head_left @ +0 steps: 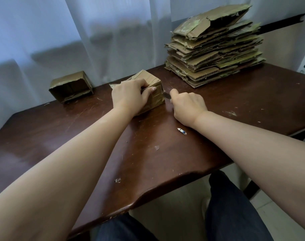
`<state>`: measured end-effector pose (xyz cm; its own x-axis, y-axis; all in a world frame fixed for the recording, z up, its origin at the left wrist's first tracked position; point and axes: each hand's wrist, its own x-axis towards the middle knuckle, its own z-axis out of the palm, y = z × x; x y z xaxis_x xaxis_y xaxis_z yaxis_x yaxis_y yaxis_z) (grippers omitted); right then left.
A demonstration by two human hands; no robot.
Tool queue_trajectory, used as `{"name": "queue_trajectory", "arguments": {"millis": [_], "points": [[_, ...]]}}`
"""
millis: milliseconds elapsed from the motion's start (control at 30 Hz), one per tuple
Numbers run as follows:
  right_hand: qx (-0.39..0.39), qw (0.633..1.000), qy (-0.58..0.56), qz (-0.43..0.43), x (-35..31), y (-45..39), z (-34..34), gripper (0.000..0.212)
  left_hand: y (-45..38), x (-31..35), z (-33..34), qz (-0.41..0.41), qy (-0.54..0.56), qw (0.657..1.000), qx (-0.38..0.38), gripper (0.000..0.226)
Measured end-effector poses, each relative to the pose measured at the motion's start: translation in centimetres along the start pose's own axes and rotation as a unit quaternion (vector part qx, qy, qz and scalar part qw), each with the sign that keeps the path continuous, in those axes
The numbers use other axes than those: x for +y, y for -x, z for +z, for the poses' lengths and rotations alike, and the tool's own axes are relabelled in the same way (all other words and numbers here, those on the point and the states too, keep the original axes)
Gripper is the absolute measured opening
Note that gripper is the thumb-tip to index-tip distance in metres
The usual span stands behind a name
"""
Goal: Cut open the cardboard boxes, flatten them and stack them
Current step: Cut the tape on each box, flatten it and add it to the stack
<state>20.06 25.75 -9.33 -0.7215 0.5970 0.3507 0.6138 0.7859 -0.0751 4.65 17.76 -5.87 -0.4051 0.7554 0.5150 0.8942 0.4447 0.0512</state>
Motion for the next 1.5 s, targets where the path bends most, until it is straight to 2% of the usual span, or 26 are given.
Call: {"name": "queue_trajectory", "arguments": {"millis": [167,333,433,500,600,667,733,767,833,900,967,1100,1233,1300,1400,1500], "points": [[-0.044,0.998,0.029,-0.022,-0.6,-0.2,-0.6,0.019,-0.1,-0.1,-0.2,-0.002,0.007,1.000,-0.008,0.037],[0.007,0.998,-0.023,0.053,0.2,0.7,-0.1,0.020,0.2,-1.1,-0.9,-0.002,0.033,0.999,-0.034,0.034],[0.021,0.995,-0.060,0.076,0.3,0.8,-0.1,0.017,1.0,-3.0,-1.8,0.045,0.082,0.994,-0.057,0.029],[0.032,0.992,-0.090,0.080,0.3,1.0,-0.2,0.020,1.5,-4.4,-2.6,0.091,0.147,0.980,-0.094,0.027],[0.056,0.987,-0.126,0.088,0.2,1.4,-0.5,0.027,1.7,-6.5,-4.0,0.131,0.205,0.951,-0.189,0.037],[0.069,0.986,-0.120,0.093,0.2,1.5,-0.7,0.031,1.7,-6.3,-5.0,0.101,0.230,0.941,-0.227,0.054],[0.073,0.985,-0.114,0.105,0.2,1.5,-0.8,0.032,1.5,-4.8,-5.3,0.046,0.209,0.955,-0.206,0.069],[0.070,0.984,-0.119,0.116,0.2,1.5,-0.9,0.033,1.4,-3.7,-5.2,0.032,0.163,0.969,-0.182,0.073],[0.058,0.978,-0.147,0.138,0.3,1.5,-0.8,0.036,1.3,-1.9,-4.4,0.041,0.049,0.989,-0.134,0.066],[0.062,0.974,-0.170,0.137,0.6,1.3,-0.6,0.034,1.3,-1.1,-3.6,0.080,0.030,0.990,-0.115,0.049],[0.084,0.977,-0.167,0.099,0.8,1.1,-0.7,0.030,1.1,-1.6,-3.5,0.096,0.096,0.981,-0.136,0.036],[0.128,0.990,-0.058,-0.023,0.3,0.8,-1.5,0.054,1.1,-4.2,-3.7,0.123,0.228,0.945,-0.198,0.029],[0.167,0.978,-0.014,-0.121,-0.2,-0.2,-1.5,0.064,1.3,-5.9,-3.5,0.127,0.285,0.922,-0.230,0.032],[0.180,0.969,0.007,-0.170,-0.1,-0.7,-1.3,0.062,1.2,-6.3,-3.4,0.133,0.286,0.918,-0.242,0.033],[0.202,0.953,0.042,-0.220,0.0,-1.1,-1.3,0.048,1.2,-6.0,-3.1,0.146,0.228,0.943,-0.195,0.047],[0.217,0.942,0.082,-0.243,-0.1,-1.5,-1.6,0.041,1.9,-4.3,-2.2,0.168,0.087,0.980,-0.056,0.057]]}}
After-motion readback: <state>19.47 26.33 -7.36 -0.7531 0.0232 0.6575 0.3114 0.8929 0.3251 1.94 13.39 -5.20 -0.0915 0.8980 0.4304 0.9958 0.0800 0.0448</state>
